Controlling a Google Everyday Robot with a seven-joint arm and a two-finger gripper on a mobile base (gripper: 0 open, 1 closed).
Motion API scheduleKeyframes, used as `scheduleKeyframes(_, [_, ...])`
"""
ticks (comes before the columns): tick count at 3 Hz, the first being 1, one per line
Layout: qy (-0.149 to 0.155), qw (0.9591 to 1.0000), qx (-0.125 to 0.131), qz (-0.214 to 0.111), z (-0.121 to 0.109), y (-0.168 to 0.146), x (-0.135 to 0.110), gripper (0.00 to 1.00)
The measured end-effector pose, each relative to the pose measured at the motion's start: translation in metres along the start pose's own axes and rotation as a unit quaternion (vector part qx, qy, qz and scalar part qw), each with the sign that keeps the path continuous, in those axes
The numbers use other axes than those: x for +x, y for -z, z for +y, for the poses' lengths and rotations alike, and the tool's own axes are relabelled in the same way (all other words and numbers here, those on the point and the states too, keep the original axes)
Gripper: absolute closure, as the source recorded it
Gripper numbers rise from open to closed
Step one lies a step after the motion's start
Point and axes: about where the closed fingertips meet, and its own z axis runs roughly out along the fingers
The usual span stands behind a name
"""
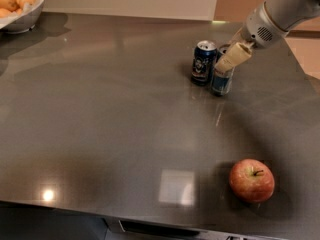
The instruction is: Move redbull can near pepsi can
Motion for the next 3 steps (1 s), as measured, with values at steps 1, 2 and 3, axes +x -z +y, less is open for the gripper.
scheduleKeyframes(1, [-0.004,0.9999,-0.012,0.006,-0.0052,-0.0057,0.0034,0.41])
scheduleKeyframes(2, [-0.004,0.9999,-0.013,0.006,-0.005,-0.0079,0.0028,0.17])
scheduleKeyframes(3, [-0.003,0.9999,-0.014,0.006,-0.0048,-0.0106,0.0022,0.0])
